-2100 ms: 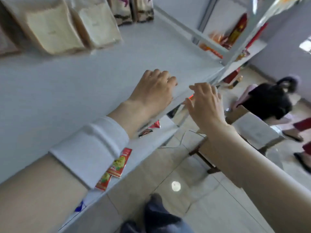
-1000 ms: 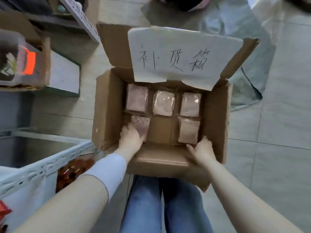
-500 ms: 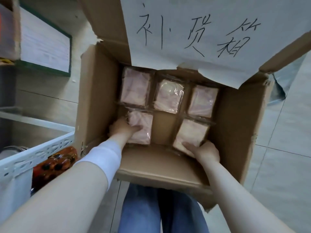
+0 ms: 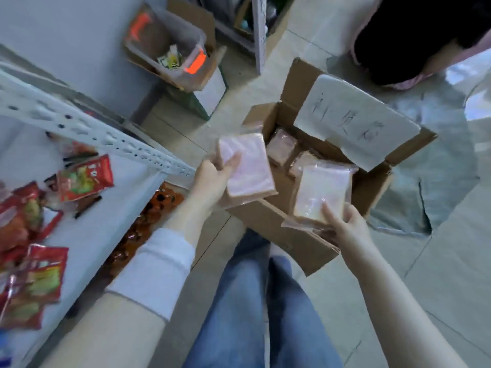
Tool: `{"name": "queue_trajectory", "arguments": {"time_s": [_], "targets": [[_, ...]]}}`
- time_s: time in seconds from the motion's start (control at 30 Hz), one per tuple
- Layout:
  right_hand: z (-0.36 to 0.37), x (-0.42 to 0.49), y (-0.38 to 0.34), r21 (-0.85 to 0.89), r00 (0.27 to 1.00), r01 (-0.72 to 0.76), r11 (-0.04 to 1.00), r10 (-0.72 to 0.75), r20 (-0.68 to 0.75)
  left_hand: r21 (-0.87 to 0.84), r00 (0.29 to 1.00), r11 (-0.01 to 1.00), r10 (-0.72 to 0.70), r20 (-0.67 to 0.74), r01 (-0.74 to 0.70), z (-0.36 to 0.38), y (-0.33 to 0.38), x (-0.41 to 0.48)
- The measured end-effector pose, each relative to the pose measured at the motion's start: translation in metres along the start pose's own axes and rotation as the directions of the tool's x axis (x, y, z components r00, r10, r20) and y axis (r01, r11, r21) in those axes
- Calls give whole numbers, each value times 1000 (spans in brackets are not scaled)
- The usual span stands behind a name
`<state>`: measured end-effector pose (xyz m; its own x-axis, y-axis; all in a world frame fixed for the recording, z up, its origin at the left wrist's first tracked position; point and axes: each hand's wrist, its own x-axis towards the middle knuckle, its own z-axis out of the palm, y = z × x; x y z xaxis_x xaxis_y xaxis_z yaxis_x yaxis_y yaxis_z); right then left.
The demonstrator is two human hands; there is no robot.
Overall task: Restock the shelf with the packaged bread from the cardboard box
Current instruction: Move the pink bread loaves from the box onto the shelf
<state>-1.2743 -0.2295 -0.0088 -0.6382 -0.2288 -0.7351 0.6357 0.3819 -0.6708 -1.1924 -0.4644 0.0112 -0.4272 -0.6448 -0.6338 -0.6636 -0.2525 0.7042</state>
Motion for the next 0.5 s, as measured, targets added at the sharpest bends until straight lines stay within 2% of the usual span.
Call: {"name": "queue_trajectory", "arguments": {"time_s": [0.1,0.17,0.23,0.4,0.5], "targets": [[30,-67,-41,-55,978,144,988,-134,159,-217,977,957,166,-132,-192,-81,26,-87],[59,-115,-67,-78,938,252,965,-223,265,-265,926,903,267,-269,-337,-140,39,-138],[99,-165,-93,-77,871,355,932,-300,388,-303,861,844,305,-406,-442,-203,48,-185],[229,-283,-133,-45,667,582,812,-445,598,-212,640,717,399,-657,-664,-358,40,-292],[312,-351,-126,-12,543,666,746,-473,694,-148,534,678,406,-742,-720,-450,7,-346]]}}
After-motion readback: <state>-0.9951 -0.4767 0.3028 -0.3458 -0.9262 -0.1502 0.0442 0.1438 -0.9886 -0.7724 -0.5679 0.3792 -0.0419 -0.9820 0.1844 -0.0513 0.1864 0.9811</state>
